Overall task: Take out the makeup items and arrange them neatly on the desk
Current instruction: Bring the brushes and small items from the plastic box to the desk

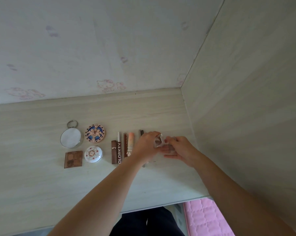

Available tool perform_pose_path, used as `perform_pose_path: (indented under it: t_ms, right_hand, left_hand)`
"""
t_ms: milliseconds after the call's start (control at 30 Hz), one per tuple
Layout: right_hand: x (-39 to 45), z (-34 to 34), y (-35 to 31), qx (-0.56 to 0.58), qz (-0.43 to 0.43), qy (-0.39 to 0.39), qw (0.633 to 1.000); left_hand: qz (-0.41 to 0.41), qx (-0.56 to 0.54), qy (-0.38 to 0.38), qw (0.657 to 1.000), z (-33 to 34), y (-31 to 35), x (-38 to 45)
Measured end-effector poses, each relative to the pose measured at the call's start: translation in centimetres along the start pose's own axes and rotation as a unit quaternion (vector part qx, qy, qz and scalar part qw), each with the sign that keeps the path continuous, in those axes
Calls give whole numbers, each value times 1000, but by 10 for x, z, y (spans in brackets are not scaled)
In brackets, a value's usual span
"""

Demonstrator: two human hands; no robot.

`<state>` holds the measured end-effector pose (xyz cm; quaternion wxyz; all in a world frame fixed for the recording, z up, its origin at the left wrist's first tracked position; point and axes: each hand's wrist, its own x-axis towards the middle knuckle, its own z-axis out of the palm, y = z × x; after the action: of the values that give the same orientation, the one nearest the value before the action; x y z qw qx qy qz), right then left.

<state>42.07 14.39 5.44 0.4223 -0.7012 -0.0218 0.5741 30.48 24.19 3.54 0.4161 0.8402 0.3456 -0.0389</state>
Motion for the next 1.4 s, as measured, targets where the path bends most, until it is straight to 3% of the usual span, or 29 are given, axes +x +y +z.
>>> perform_pose_path:
  t_ms: [100, 200, 400, 867, 933, 1067, 1100, 1400]
  right_hand:
    - [1, -6, 5, -81, 4, 68, 994]
    - [7, -8, 13, -230, -29, 122, 965]
    - [5, 1, 31, -339, -91, 138, 926]
    - [2, 13, 48, -264, -160, 211, 927]
    - [-1, 14, 49, -298, -201, 238, 902]
    - [-7, 18, 56, -490, -335, 251, 764]
    - [-7, 18, 60, -517, -346, 236, 746]
    - [-23, 13, 94, -562, -342, 141, 740]
  left_hand:
    - [-9, 32, -5, 999, -2, 1, 10]
    - [1, 36, -16, 999, -7, 9, 19]
    - [53, 72, -30, 996, -8, 15, 38]
    - [122, 123, 26, 985, 5, -9, 43]
    - [127, 126, 25, 983, 2, -8, 39]
    - [131, 186, 24, 973, -10, -6, 30]
    - [142, 190, 28, 971, -10, -8, 28]
    - [162, 309, -16, 937, 6, -32, 6]
